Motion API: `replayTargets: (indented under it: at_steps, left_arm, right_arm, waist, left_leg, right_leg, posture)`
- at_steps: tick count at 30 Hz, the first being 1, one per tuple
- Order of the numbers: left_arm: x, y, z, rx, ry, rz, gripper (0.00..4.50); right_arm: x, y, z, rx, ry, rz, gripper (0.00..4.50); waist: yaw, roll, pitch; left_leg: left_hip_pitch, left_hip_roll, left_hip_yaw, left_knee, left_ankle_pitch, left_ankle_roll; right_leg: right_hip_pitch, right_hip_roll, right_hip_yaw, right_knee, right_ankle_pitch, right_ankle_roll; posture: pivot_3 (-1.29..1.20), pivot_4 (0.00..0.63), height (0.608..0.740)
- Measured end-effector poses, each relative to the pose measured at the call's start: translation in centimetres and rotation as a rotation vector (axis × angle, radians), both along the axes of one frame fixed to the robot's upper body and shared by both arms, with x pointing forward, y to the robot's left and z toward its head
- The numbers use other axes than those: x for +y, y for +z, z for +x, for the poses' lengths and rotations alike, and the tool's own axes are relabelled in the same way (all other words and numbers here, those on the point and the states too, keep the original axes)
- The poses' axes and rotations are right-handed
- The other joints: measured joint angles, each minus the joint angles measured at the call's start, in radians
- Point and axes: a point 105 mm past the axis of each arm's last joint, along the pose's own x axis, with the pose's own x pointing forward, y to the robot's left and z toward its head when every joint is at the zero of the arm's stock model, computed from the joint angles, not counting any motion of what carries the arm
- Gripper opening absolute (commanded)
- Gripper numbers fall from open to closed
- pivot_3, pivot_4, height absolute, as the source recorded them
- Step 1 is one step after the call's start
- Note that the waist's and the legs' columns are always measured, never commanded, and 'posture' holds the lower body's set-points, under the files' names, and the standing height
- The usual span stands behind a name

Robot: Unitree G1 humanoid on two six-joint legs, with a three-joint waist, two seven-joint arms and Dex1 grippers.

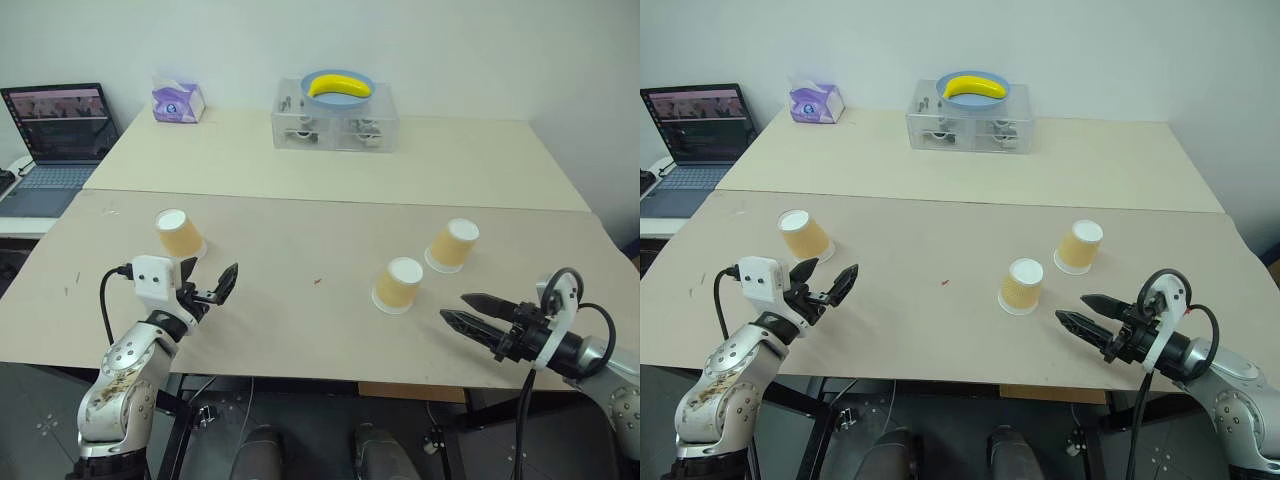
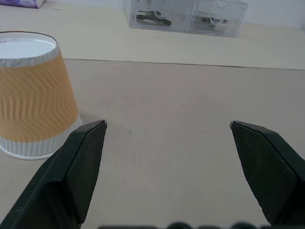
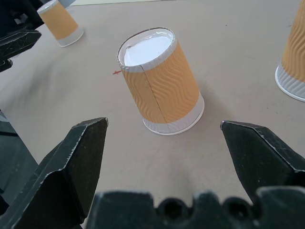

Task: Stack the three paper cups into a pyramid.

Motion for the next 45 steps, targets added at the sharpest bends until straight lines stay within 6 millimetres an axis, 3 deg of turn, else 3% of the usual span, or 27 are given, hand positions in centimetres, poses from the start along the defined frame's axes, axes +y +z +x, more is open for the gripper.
replayTargets:
  at_steps: [3, 7, 14, 18, 23, 29, 34, 39, 45]
  left_arm:
    - [-0.1, 0.2, 0.1, -0.004, -0.013, 0.005, 4.42]
    - [-0.7, 2.0, 1.1, -0.059, -0.065, 0.037, 4.42]
    - [-1.1, 1.3, 1.1, -0.038, -0.103, 0.035, 4.42]
    - [-3.4, 1.4, 0.3, -0.015, -0.323, 0.039, 4.42]
    - [-6.5, 2.9, -1.0, 0.035, -0.641, 0.067, 4.42]
    - [-9.0, 8.3, -2.3, -0.044, -0.959, 0.113, 4.42]
    - [-10.1, 8.7, -3.3, -0.011, -1.117, 0.138, 4.42]
    - [-10.2, 10.2, -2.6, -0.045, -1.131, 0.147, 4.42]
    - [-10.1, 9.8, -2.5, -0.03, -1.131, 0.14, 4.42]
  right_arm:
    - [0.0, -0.1, 0.0, 0.001, -0.002, 0.002, 4.5]
    - [0.1, -0.3, -0.2, 0.006, -0.009, 0.014, 4.5]
    - [-0.2, -0.4, -0.1, 0.006, -0.032, 0.001, 4.5]
    - [-0.2, -0.6, 0.4, -0.017, -0.031, -0.085, 4.5]
    - [0.8, -0.7, 1.2, -0.054, 0.023, -0.209, 4.5]
    - [2.2, 0.6, 2.3, -0.132, 0.095, -0.255, 4.5]
    - [2.6, 1.0, 3.7, -0.164, 0.102, -0.26, 4.5]
    - [3.0, 1.0, 4.8, -0.163, 0.117, -0.242, 4.5]
    - [4.3, 0.5, 5.6, -0.168, 0.143, -0.22, 4.5]
  waist:
    - [0.0, 0.0, 0.0]
    - [0.002, 0.0, 0.0]
    - [-0.002, 0.0, 0.0]
    - [-0.002, 0.0, 0.0]
    - [-0.002, 0.0, 0.0]
    - [-0.002, 0.0, 0.0]
    - [-0.004, 0.0, 0.0]
    - [-0.002, 0.0, 0.0]
    - [-0.003, 0.0, 0.0]
  left_leg:
    - [0.0, 0.0, 0.0, 0.0, 0.0, 0.0]
    - [0.0, 0.0, 0.0, 0.0, 0.0, 0.0]
    - [0.0, 0.0, 0.0, 0.0, 0.0, 0.0]
    - [0.0, 0.0, 0.0, 0.0, 0.0, 0.0]
    - [-0.001, 0.0, 0.0, -0.001, 0.0, 0.0]
    - [0.0, 0.0, 0.0, 0.0, 0.0, 0.0]
    - [0.0, 0.0, 0.0, -0.001, 0.0, 0.0]
    - [0.0, 0.0, 0.0, -0.001, 0.0, 0.0]
    - [-0.002, 0.0, 0.0, -0.001, 0.0, 0.0]
  right_leg:
    - [0.0, 0.0, 0.0, 0.0, 0.0, 0.0]
    - [0.0, 0.0, 0.0, 0.0, 0.0, 0.0]
    - [0.0, 0.0, 0.0, 0.0, 0.0, 0.0]
    - [0.0, 0.0, 0.0, 0.0, 0.0, 0.0]
    - [-0.002, 0.001, 0.0, 0.0, 0.0, 0.0]
    - [-0.001, 0.0, 0.0, 0.0, 0.0, 0.0]
    - [-0.002, 0.001, 0.0, 0.0, -0.001, -0.001]
    - [-0.001, 0.001, 0.0, 0.0, -0.001, -0.001]
    - [-0.003, 0.001, 0.0, 0.0, -0.001, -0.001]
  posture:
    - [0.0, 0.15, 0.694]
    - [0.0, 0.15, 0.694]
    - [0.0, 0.15, 0.694]
    - [0.0, 0.15, 0.694]
    - [0.0, 0.15, 0.694]
    - [0.0, 0.15, 0.694]
    - [0.0, 0.15, 0.694]
    - [0.0, 0.15, 0.694]
    - [0.0, 0.15, 0.694]
